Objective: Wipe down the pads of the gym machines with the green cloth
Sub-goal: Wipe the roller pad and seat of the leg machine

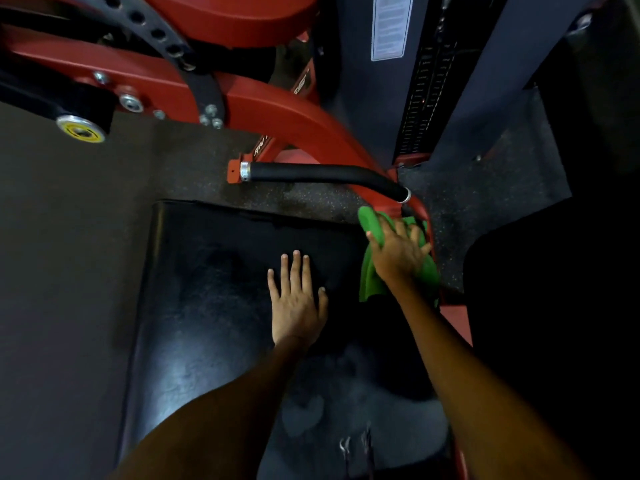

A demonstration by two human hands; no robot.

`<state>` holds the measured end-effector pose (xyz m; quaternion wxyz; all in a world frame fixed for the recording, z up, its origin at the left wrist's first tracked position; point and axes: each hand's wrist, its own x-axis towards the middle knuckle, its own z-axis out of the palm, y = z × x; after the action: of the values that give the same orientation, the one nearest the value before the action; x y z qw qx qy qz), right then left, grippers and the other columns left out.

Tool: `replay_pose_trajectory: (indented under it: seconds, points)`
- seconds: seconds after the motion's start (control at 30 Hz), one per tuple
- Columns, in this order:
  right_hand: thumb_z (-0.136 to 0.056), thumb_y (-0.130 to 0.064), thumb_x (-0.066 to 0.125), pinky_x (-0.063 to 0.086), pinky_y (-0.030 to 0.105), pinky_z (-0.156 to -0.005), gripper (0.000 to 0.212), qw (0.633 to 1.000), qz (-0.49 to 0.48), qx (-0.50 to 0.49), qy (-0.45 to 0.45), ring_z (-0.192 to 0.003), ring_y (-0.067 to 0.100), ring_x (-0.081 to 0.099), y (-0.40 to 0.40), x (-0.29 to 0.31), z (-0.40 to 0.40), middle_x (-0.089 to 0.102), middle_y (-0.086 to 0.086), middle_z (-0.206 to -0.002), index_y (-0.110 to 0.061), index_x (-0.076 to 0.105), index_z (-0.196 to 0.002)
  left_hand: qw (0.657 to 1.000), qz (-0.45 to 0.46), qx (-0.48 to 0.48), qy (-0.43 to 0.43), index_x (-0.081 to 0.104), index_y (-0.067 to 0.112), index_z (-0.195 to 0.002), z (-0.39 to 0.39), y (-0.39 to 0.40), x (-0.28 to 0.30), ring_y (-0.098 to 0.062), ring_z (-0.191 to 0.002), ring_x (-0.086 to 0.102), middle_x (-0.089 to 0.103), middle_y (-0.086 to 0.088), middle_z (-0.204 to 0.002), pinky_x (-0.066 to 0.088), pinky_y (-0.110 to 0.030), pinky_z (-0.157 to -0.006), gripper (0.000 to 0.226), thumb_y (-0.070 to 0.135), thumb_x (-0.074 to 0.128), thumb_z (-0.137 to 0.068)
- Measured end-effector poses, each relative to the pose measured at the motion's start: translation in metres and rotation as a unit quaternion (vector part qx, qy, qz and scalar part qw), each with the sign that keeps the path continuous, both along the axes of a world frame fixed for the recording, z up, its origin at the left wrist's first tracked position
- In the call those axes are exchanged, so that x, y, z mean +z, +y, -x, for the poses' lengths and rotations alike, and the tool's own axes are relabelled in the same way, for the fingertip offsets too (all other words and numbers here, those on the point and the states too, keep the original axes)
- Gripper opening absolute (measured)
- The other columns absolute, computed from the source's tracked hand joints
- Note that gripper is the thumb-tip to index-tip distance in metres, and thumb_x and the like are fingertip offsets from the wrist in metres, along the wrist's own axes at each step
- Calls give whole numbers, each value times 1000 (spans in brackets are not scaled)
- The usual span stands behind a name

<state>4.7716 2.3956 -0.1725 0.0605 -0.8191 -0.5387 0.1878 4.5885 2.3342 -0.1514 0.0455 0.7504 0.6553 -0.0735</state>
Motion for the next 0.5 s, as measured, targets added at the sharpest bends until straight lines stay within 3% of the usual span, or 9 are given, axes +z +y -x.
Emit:
replay_pose_trajectory:
  seconds: [0.17, 0.3, 0.4, 0.5]
  points:
    - [-95, -48, 42, 31, 51, -96, 51, 993, 17, -118, 11, -126, 34, 33, -23, -9, -15, 41, 5, -143, -33, 37, -144, 1000, 12, 11, 17, 35, 4, -144, -2, -1, 2, -31, -143, 23, 32, -14, -152, 13, -52, -115, 67, 41, 22, -90]
    - [-94, -48, 46, 33, 51, -94, 52, 988, 3, -155, 12, -122, 36, 37, -52, -9, -16, 39, 7, -144, -33, 38, -144, 999, 16, 3, 28, 19, 7, -150, -2, -3, 0, -28, -147, 7, 16, -11, -158, -2, -49, -116, 72, 44, 8, -89]
    - [-94, -45, 48, 36, 50, -92, 52, 985, -27, -168, 17, -119, 38, 41, -83, -10, -12, 43, 10, -143, -31, 41, -143, 999, -1, 5, 32, 22, 6, -149, -2, -2, 1, -29, -146, 11, 19, -12, -157, 1, -50, -116, 68, 43, 14, -92]
    - [-95, -47, 45, 36, 51, -93, 54, 983, -1, -180, 23, -125, 37, 37, -112, -9, -7, 37, 9, -147, -32, 35, -145, 1000, 14, -3, 22, 12, 7, -151, -2, -2, 1, -29, -147, 0, 7, -11, -160, -4, -50, -116, 64, 40, 26, -98]
